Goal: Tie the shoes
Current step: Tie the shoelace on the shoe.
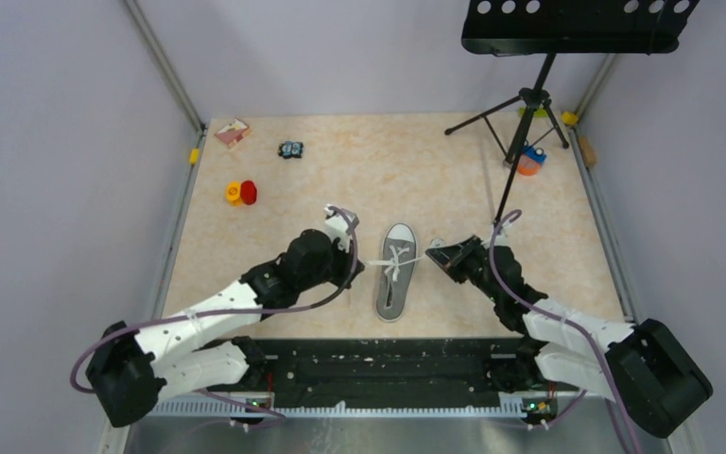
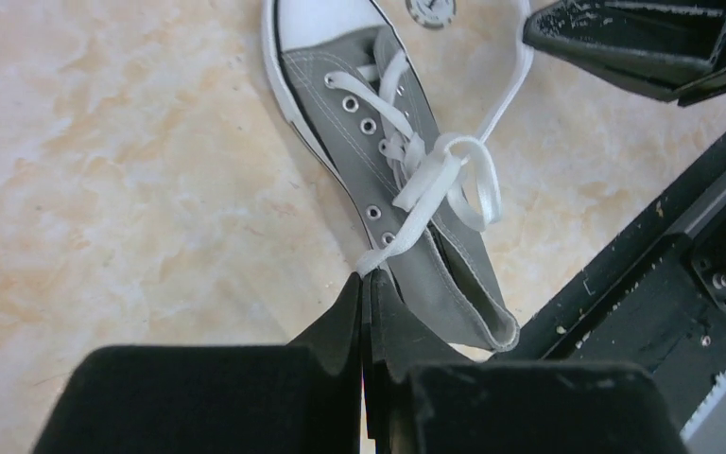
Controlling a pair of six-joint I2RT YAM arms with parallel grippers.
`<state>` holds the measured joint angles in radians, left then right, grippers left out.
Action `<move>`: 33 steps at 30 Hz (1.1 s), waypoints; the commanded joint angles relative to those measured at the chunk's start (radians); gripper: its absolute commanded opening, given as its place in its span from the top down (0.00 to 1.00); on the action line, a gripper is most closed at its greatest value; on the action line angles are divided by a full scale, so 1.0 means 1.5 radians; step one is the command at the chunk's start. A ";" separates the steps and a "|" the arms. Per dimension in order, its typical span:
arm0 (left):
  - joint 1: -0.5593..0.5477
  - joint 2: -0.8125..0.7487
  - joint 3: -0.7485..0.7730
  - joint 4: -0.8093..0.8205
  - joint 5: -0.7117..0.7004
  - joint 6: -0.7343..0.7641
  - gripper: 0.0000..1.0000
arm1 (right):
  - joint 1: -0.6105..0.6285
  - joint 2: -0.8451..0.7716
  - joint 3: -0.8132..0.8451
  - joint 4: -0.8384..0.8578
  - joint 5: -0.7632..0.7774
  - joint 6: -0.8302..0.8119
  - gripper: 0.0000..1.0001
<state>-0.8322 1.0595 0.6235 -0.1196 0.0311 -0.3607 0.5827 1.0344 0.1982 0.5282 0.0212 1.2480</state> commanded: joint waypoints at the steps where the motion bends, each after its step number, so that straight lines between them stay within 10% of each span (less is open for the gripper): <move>1: 0.002 -0.054 -0.019 -0.029 -0.103 -0.034 1.00 | -0.015 -0.024 -0.002 -0.017 0.016 -0.013 1.00; 10: 0.018 -0.123 -0.033 -0.077 -0.246 -0.106 1.00 | -0.025 -0.060 -0.026 -0.087 0.043 -0.036 1.00; 33: 0.035 -0.088 0.053 -0.180 -0.142 -0.102 1.00 | -0.070 -0.137 0.127 -0.275 0.108 -0.202 1.00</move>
<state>-0.7822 0.8978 0.6430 -0.3447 -0.1905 -0.5293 0.4881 0.8227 0.3214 0.1516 0.1604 1.0111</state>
